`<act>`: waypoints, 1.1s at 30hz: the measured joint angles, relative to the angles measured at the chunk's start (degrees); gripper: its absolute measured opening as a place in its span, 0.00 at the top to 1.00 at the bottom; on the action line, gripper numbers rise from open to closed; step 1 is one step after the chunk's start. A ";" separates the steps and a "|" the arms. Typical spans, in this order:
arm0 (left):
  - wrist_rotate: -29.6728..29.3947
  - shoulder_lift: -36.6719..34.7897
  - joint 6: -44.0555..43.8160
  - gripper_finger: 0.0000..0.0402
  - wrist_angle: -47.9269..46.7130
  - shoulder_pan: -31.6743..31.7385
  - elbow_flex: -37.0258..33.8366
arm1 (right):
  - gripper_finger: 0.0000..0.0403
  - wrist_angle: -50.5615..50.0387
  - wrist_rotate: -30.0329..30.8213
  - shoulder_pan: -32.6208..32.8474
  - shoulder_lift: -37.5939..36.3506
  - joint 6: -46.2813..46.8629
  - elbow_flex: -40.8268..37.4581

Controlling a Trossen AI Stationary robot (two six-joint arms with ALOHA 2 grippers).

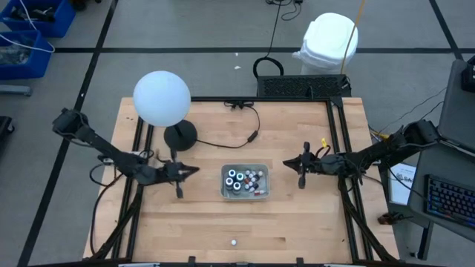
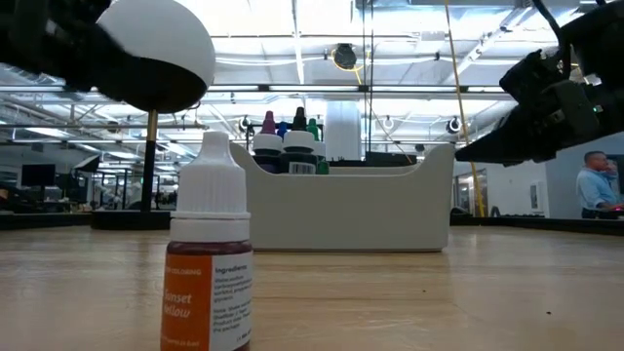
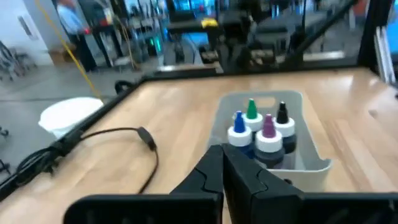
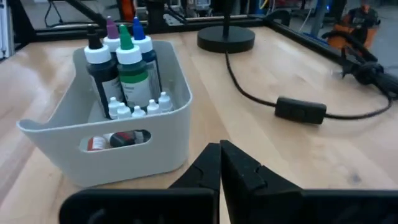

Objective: Pick & Place food coloring
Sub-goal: Put the small yellow food coloring bottle into the gray bin

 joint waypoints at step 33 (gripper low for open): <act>20.32 55.00 -23.14 0.99 -60.32 -7.99 70.12 | 1.00 -8.78 -2.73 7.24 -24.69 -13.01 -0.15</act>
